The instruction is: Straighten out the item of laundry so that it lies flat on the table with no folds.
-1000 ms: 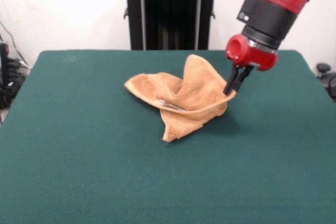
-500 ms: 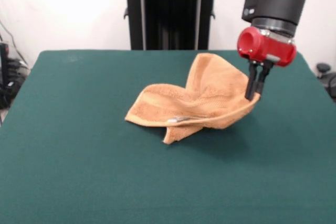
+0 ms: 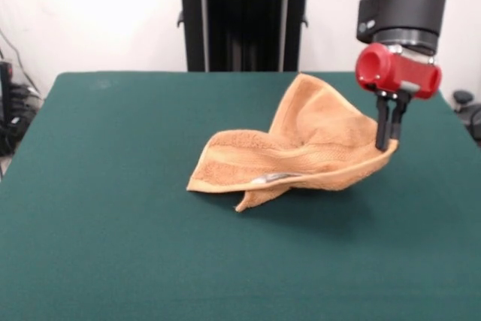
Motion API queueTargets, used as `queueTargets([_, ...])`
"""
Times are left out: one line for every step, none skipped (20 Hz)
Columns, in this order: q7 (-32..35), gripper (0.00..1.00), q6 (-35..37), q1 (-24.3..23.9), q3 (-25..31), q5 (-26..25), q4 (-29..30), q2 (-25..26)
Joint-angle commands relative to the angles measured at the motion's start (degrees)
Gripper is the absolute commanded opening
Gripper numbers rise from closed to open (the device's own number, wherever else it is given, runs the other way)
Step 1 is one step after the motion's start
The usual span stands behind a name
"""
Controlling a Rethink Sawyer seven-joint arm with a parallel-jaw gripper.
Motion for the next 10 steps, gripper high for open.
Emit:
queueTargets([12.7,0.00,-0.5,-0.8,8.3,1.2,2.9,2.9])
queueTargets([12.8,0.00,-0.9,-1.0,8.6,1.0,3.1,2.7])
queueTargets([12.8,0.00,-1.1,-1.2,9.0,0.8,3.1,2.4])
queueTargets([12.7,0.00,-1.1,-1.3,9.2,0.7,3.1,2.1])
queueTargets([12.3,0.00,-0.5,-1.1,9.2,0.8,2.8,2.1])
queueTargets([12.3,0.00,-0.5,-0.8,8.9,1.2,2.6,2.2])
queueTargets([12.0,0.00,0.3,-0.2,8.3,1.8,2.0,2.7])
queueTargets([11.8,0.00,0.6,0.3,7.7,2.3,1.6,3.2])
queueTargets([11.5,0.00,1.1,1.3,6.7,3.0,0.8,4.1])
queueTargets([11.4,0.00,1.1,1.8,6.2,3.3,0.5,4.6])
